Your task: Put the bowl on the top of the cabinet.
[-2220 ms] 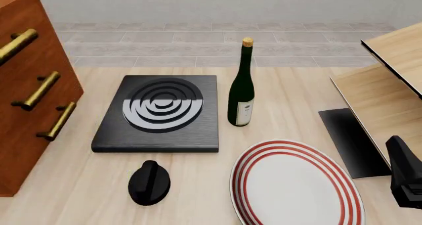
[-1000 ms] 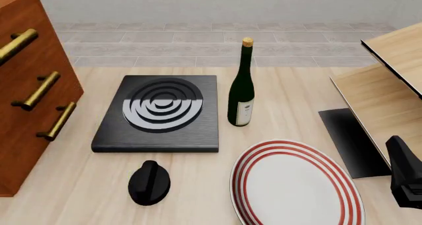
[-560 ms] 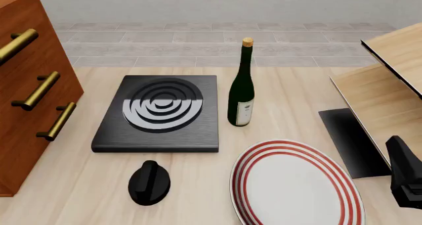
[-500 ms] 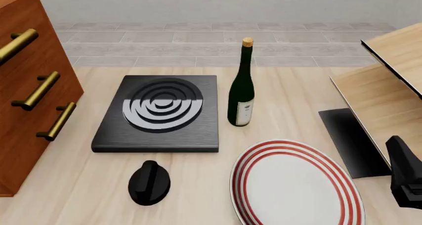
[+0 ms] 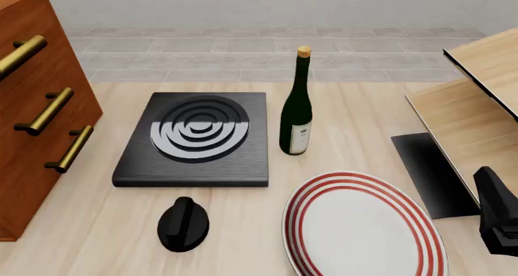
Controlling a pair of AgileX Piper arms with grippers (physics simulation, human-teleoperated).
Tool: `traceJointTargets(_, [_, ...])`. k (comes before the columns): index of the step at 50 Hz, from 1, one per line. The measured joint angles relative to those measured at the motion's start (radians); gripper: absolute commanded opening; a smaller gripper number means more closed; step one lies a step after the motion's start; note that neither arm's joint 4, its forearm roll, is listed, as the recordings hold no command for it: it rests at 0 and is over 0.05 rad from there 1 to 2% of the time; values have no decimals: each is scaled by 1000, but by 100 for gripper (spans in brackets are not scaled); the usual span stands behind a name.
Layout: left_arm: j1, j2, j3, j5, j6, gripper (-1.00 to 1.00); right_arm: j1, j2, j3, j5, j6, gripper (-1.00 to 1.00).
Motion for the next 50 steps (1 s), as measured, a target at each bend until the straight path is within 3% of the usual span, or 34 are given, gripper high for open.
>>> traceJointTargets(16, [6, -7, 8, -6, 50, -100, 0, 0, 0, 0, 0, 100])
traceJointTargets(17, [6, -9, 8, -6, 54, 100, 0, 0, 0, 0, 0, 100])
traceJointTargets(50, [-3, -92, 18, -20, 91, 100, 0, 0, 0, 0, 0, 100])
